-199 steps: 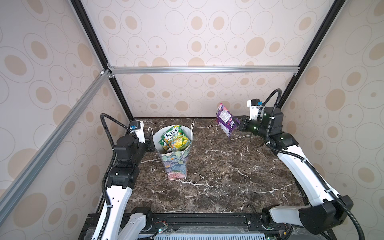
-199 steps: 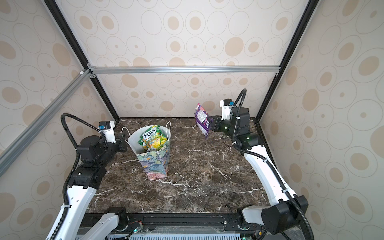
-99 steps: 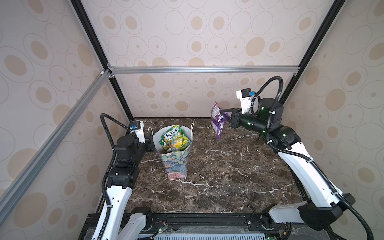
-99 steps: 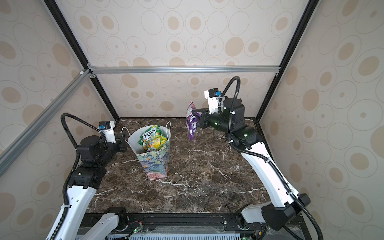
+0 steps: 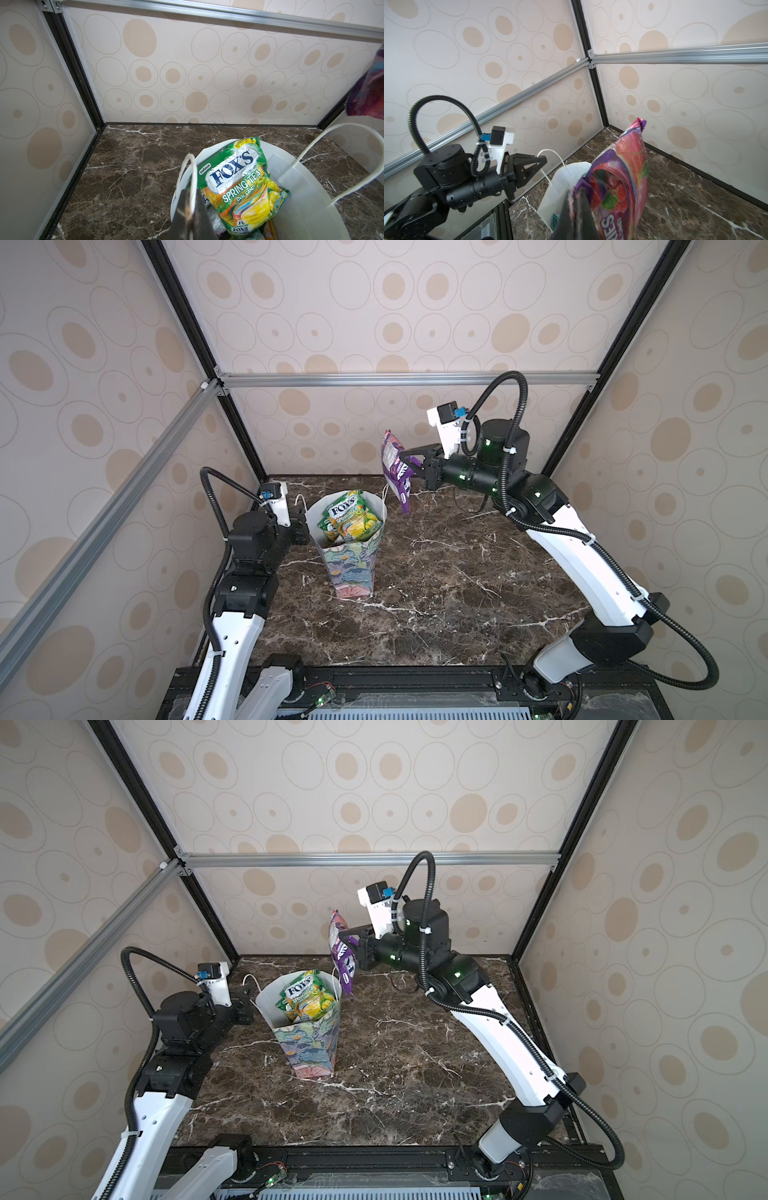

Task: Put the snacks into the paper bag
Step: 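Lift the purple bag and carry it toward the white paper bag, then lower the purple bag into the white bag's mouth with the right gripper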

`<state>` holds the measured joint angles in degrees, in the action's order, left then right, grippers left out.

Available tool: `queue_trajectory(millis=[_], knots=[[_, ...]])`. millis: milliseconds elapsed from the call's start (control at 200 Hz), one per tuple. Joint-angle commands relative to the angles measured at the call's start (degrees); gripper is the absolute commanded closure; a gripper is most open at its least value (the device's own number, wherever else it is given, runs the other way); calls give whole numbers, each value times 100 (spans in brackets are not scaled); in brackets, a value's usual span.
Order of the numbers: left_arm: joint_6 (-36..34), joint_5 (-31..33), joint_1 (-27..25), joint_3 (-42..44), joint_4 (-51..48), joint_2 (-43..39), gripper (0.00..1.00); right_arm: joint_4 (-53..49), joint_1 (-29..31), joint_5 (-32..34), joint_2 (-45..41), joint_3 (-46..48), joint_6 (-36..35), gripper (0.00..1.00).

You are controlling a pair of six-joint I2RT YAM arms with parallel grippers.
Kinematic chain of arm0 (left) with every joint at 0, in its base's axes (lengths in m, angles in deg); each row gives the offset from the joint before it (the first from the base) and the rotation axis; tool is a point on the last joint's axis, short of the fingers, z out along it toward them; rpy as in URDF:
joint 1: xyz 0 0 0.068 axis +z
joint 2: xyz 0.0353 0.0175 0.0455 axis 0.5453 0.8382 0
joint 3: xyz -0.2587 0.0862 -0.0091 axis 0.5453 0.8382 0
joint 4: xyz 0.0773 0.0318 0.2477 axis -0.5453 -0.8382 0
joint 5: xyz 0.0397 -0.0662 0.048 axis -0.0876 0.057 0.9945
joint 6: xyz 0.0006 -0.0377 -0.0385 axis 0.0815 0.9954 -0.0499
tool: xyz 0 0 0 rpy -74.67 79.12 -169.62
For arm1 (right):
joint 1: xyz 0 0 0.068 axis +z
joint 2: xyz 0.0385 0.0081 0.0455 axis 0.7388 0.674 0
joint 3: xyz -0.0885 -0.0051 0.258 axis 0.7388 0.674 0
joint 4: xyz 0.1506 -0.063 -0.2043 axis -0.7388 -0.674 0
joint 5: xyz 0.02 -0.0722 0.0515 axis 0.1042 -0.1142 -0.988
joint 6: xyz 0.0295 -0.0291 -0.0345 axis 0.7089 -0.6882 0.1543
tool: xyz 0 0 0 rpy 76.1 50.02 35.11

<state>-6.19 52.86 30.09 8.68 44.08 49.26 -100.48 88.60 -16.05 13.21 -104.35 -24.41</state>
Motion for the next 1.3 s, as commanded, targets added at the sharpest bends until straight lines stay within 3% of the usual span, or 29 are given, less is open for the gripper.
queue_trajectory(millis=[0,225,460,820,950,1070,1190,1296], knots=[[-54,34,24,-109,268,-141,94,68,264,-79,221,-507,-213,100],[-58,40,24,-111,268,-150,94,-406,704,-297,927,-1330,-382,100],[-56,41,21,-96,272,-151,94,-1139,743,-558,1659,-1979,-627,100],[-44,27,19,-99,272,-143,94,-2545,680,-2122,2867,-3259,-1712,100],[-45,38,24,-89,276,-141,94,-2458,524,-2857,3026,-3232,-1628,100],[-47,23,24,-91,283,-141,94,-2067,414,-2895,2982,-2773,-1700,100],[-47,23,24,-92,283,-141,94,-1746,77,-3304,3189,-2664,-1297,100],[-47,22,19,-95,285,-141,94,-1792,22,-2859,3361,-2710,-1432,100]])
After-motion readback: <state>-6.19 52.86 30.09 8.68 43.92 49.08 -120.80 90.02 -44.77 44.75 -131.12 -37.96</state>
